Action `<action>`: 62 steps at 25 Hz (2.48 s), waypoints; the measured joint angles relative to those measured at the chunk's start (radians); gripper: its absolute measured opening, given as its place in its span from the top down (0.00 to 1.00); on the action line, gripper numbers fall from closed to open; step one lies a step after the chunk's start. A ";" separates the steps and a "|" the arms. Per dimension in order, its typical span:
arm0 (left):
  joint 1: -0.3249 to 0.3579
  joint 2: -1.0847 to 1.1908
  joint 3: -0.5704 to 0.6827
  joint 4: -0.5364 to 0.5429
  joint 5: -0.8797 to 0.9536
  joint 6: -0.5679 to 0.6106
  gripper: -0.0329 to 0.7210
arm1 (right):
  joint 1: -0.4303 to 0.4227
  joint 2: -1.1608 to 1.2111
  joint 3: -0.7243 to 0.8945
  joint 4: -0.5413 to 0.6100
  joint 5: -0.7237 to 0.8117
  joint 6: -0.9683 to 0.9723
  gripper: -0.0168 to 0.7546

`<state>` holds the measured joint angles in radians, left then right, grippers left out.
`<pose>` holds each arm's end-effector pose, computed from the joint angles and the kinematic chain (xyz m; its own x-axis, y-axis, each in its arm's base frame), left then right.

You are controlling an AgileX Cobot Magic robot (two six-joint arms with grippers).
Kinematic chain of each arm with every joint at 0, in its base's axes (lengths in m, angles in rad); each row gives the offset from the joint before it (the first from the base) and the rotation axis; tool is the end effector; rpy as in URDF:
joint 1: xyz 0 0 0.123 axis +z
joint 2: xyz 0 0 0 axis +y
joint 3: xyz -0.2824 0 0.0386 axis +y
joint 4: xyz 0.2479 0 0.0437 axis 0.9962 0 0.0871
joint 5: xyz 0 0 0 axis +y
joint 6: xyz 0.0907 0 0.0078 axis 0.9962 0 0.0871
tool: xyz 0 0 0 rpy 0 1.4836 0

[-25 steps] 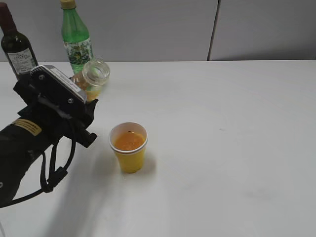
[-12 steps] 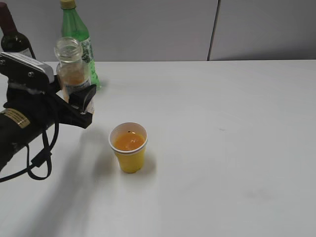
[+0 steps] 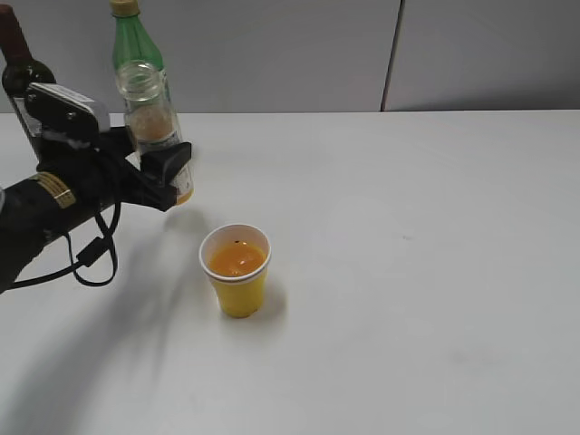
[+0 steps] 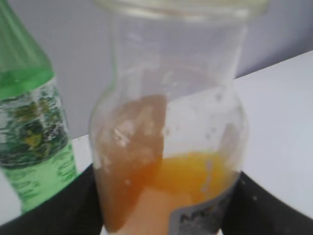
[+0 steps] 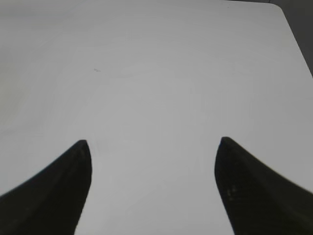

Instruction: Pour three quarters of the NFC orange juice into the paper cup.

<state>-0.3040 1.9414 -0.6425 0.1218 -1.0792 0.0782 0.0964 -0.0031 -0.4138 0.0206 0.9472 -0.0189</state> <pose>0.3182 -0.1101 0.1328 -0.0738 0.1643 -0.9836 0.4127 0.9030 0.1199 0.0084 0.0023 0.2619 -0.4259 -0.0481 -0.9035 -0.1142 0.9935 0.0010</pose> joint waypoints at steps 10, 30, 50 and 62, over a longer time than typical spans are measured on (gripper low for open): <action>-0.001 0.195 -0.204 0.015 0.053 -0.045 0.32 | 0.000 0.000 0.000 0.000 0.000 0.000 0.21; -0.060 0.274 -0.325 0.013 0.072 -0.078 0.32 | 0.000 0.000 0.000 0.000 0.000 0.000 0.21; -0.059 0.153 -0.292 0.003 0.198 -0.078 0.11 | 0.000 0.000 0.000 0.000 0.000 0.000 0.21; -0.046 -0.108 -0.024 -0.051 0.182 -0.056 0.11 | 0.000 0.000 0.000 0.000 0.000 0.000 0.21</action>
<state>-0.3500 1.8337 -0.6663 0.0705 -0.8971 0.0218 0.0964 -0.0031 -0.4138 0.0206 0.9472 -0.0189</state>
